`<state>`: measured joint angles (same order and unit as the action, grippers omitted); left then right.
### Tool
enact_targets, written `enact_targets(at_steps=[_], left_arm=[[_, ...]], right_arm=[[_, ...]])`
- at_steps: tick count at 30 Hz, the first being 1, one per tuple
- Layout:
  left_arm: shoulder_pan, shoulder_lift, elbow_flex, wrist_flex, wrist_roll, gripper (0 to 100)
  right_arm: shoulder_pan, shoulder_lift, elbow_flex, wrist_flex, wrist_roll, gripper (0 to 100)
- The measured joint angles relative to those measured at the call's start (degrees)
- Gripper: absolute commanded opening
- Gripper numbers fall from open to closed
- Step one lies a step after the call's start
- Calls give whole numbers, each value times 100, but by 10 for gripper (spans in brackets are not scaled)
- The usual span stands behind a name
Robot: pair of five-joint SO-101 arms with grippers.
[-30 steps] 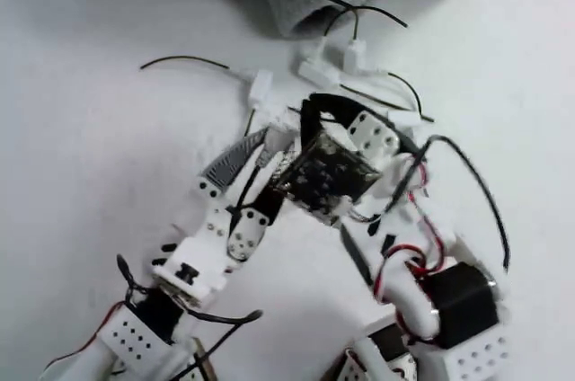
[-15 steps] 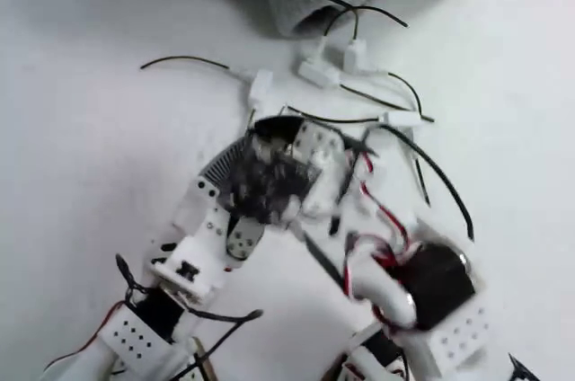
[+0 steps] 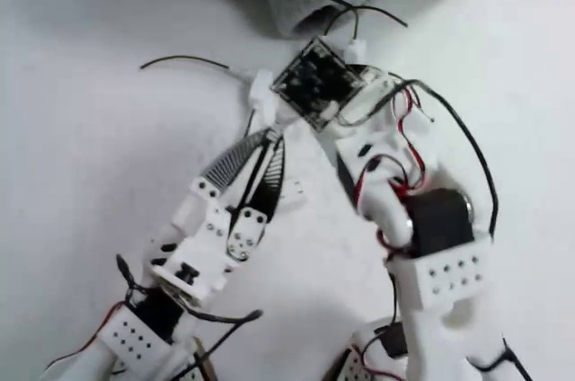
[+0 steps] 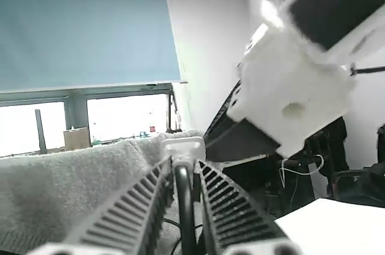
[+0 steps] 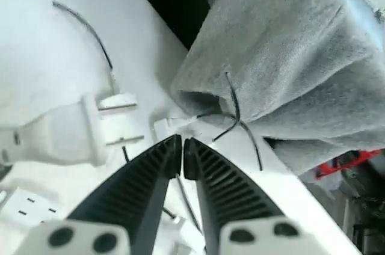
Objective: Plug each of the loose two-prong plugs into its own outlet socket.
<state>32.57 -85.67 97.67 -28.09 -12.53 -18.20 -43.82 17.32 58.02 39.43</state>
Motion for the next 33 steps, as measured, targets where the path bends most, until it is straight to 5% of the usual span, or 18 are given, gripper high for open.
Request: enact_targets(at_steps=[15,21,33], left_arm=[[-281,0,-53,730,334,24],[-738,0,-1020,2822,1468,24],[-747,0,-2136,5266,1495,24]], right_arm=[[492,-1864,0,695,0,18],[1486,-1969,0,1591,0,18],[3402,-2013,747,2470,18,18]])
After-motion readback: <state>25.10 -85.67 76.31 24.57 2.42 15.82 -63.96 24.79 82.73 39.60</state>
